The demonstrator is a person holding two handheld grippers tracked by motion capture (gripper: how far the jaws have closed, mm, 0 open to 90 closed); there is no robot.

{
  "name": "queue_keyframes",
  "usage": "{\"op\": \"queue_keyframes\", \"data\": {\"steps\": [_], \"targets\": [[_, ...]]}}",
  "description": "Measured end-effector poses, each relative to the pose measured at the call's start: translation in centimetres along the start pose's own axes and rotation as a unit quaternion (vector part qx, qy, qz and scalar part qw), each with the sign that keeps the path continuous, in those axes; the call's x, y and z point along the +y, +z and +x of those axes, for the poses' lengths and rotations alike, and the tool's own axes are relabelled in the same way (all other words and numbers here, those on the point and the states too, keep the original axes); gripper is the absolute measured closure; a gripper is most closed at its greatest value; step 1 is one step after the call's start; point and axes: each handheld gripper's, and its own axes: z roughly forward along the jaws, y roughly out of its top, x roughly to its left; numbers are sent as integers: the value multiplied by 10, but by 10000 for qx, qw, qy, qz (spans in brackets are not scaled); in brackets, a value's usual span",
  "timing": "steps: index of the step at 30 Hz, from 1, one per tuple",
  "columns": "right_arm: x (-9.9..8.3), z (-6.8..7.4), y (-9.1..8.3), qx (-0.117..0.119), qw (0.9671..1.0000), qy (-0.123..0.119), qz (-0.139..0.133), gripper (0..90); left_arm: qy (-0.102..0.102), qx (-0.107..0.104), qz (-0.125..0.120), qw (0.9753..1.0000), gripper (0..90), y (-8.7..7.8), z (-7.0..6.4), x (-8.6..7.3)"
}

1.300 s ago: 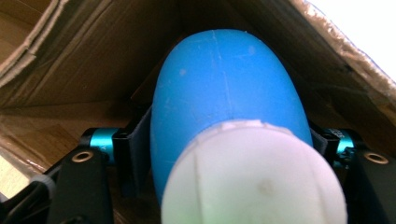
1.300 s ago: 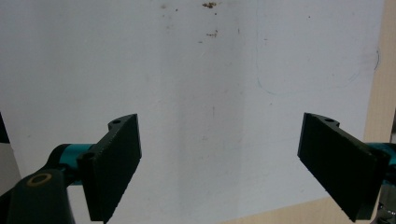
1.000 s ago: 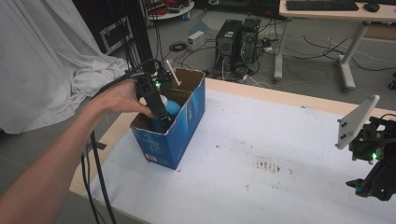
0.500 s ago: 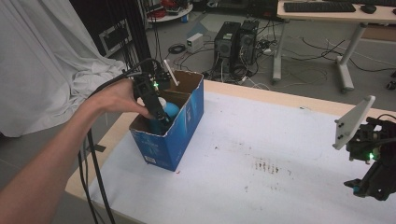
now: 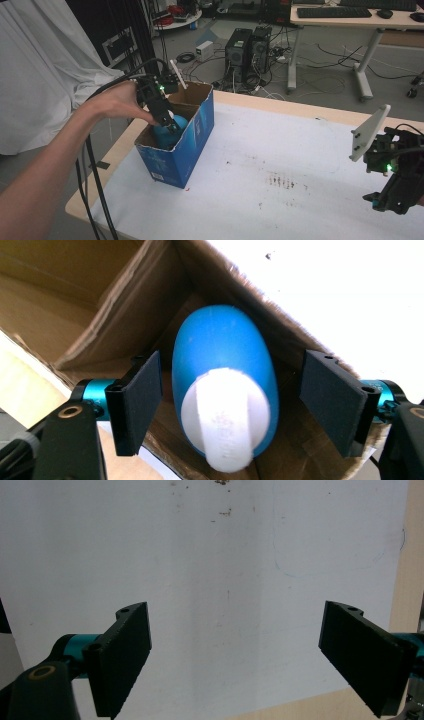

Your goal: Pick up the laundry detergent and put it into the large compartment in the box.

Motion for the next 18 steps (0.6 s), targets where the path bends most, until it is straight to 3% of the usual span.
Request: {"op": "queue_keyframes", "data": {"steps": [10,18], "targets": [[0,1,-1,-11,10000,11,-20,126,370,-54,-150,9992,243,-21,-16,26],[0,1,-1,-1,10000,44,-2,126,944,-253,-89,9952,243,-24,-43,65]]}}
